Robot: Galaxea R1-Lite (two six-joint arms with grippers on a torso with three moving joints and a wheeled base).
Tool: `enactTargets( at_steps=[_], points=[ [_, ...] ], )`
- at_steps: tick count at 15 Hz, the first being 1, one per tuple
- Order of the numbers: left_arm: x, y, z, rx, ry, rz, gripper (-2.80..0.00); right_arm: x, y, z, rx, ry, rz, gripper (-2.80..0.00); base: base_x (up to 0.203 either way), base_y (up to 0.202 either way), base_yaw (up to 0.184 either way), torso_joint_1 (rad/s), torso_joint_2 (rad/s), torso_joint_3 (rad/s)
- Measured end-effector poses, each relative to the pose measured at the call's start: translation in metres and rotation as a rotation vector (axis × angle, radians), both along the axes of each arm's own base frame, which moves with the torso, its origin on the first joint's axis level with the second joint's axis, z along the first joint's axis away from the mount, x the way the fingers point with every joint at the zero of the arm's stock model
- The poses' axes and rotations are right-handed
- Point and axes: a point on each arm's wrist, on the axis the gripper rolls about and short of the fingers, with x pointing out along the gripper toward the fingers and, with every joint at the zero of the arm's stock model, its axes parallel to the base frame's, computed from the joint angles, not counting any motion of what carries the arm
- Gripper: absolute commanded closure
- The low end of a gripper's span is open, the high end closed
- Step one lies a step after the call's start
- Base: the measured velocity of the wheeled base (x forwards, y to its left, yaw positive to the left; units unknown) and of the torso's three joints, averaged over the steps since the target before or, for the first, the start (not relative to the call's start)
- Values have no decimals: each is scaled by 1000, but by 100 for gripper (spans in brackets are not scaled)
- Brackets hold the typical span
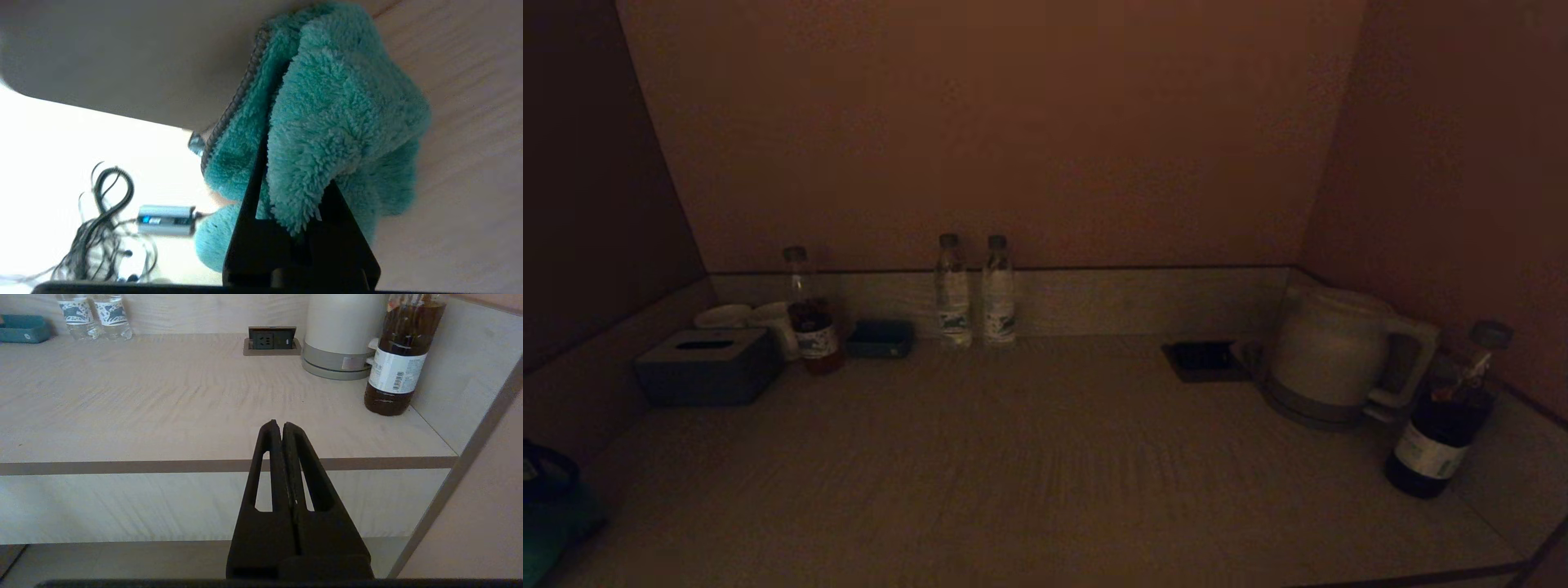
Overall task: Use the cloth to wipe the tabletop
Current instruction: Sweep the stains on the table
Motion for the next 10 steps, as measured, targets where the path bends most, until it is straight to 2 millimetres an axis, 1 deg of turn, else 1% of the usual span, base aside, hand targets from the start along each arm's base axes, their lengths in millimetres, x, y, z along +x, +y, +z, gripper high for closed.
enactTargets(
  at_steps=[2,6,7,10],
  points=[
    [3,3,-17,-22,40,7,0,0,0,0,0,0,0,0,0,0,0,0,0,0],
    [11,5,-46,-38,52,-2,0,0,0,0,0,0,0,0,0,0,0,0,0,0],
    [14,3,-51,-42,55,-14,0,0,0,0,0,0,0,0,0,0,0,0,0,0],
    [24,-13,-61,-80,57,-91,0,0,0,0,0,0,0,0,0,0,0,0,0,0]
  ],
)
